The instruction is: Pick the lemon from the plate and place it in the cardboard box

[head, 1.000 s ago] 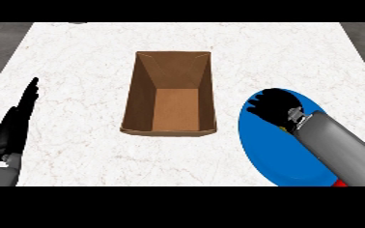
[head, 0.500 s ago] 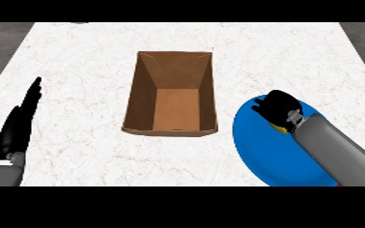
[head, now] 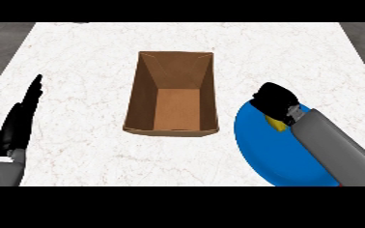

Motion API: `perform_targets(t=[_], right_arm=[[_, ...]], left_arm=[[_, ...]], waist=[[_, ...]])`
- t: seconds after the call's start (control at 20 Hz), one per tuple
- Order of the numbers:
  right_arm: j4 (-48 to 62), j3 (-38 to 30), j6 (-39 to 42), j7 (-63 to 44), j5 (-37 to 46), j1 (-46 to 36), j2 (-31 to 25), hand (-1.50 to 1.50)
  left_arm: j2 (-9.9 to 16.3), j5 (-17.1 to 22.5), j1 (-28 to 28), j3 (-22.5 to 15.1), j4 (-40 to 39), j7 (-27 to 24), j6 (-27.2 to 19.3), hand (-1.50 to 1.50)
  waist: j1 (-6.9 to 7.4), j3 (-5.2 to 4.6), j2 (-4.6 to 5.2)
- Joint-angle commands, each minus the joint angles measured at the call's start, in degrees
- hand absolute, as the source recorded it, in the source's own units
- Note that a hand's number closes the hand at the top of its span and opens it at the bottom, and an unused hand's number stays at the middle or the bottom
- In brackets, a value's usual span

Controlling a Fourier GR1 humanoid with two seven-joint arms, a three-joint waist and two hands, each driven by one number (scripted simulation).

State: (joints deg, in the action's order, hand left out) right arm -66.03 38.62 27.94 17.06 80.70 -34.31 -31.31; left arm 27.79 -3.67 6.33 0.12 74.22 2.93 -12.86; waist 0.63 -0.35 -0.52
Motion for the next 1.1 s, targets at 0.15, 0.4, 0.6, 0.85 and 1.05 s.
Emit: perform_targets(t=[0.15, 0.4, 0.6, 0.85, 1.05], right_arm=[[4.2, -16.3, -13.3, 13.6, -18.2, 0.1, 3.3, 1.50], [12.7, -27.5, -18.8, 22.8, -27.4, -4.9, 3.9, 1.50], [20.3, -33.2, -22.6, 27.1, -29.2, -11.2, 2.4, 1.50], [17.1, -38.6, -21.1, 35.1, -37.4, -15.6, 3.4, 1.50], [19.6, -39.4, -17.6, 39.0, -39.1, -19.0, 4.0, 1.50]], left_arm=[[-0.2, -0.2, 1.1, 0.1, 0.2, 0.5, 0.1, 0.00], [-0.4, -0.8, 2.1, -0.4, 0.3, 0.8, 0.3, 0.00], [0.3, -0.7, -1.3, 0.0, 3.8, 1.1, 0.9, 0.00], [-1.3, -0.7, 1.2, 0.7, -1.5, -0.7, 0.7, 0.00], [0.3, -0.4, 0.2, 2.9, -2.0, -2.1, 2.0, 0.00]], waist=[[0.15, 0.77, 1.56], [1.30, 0.59, 1.58], [2.09, 0.51, 1.06], [0.39, 0.38, 0.89], [0.40, 0.35, 0.72]])
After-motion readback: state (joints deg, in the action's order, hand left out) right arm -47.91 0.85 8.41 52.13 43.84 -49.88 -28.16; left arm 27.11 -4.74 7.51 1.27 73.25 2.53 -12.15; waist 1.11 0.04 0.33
